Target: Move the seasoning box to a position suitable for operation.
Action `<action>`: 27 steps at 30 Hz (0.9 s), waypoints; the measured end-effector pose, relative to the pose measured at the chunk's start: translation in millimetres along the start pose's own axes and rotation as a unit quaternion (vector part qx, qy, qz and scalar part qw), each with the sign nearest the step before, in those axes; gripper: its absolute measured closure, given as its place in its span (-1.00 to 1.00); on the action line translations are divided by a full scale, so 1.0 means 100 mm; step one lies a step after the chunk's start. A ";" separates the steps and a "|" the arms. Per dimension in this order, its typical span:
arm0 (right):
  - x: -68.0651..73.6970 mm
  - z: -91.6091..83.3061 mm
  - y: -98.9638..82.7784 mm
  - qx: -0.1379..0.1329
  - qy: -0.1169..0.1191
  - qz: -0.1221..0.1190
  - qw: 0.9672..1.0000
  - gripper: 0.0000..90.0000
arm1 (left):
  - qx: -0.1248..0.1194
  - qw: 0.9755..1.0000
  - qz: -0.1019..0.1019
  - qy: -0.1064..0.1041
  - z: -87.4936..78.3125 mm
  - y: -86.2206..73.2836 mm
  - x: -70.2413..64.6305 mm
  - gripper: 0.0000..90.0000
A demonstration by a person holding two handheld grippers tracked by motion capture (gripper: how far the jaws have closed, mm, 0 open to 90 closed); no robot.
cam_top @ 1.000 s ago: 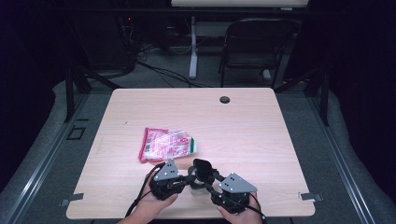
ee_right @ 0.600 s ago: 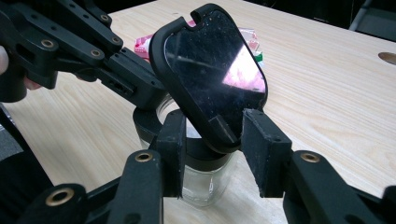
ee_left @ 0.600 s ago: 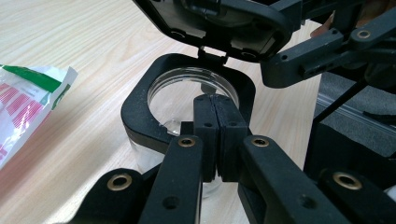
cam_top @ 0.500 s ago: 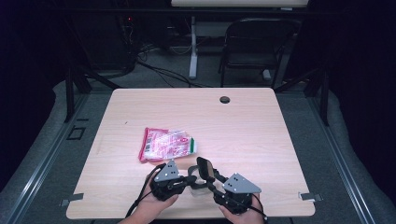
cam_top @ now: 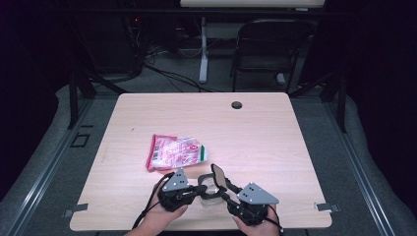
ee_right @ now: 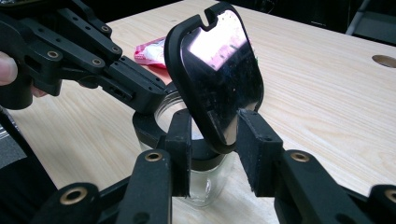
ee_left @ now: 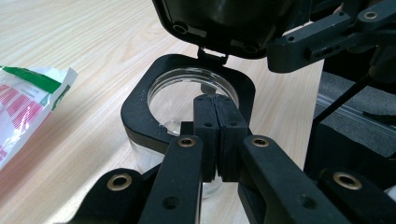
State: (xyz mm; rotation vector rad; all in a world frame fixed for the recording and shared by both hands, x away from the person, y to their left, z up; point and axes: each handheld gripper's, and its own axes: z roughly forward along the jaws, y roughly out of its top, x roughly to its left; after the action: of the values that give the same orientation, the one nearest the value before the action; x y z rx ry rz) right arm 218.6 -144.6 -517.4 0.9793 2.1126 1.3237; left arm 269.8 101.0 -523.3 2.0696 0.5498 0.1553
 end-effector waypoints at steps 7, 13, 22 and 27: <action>-0.03 -0.04 0.00 -0.002 0.000 0.004 1.000 0.55 | 0.000 1.000 0.001 0.000 0.00 0.00 0.00 0.97; -0.04 -0.06 0.00 -0.003 0.000 0.007 1.000 0.62 | 0.000 1.000 0.000 0.000 0.00 0.00 0.00 0.96; -0.07 -0.09 -0.01 -0.004 0.001 0.011 1.000 0.68 | -0.001 1.000 0.001 0.000 0.00 0.00 0.00 0.96; -0.10 -0.11 -0.01 -0.001 0.002 0.014 1.000 0.68 | -0.001 1.000 0.001 0.000 0.00 0.00 0.00 0.96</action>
State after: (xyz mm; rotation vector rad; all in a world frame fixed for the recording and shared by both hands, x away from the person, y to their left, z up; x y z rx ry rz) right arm 217.1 -158.6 -513.2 1.0106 2.1064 1.3418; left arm 269.6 101.3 -523.6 2.0686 0.5483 0.1562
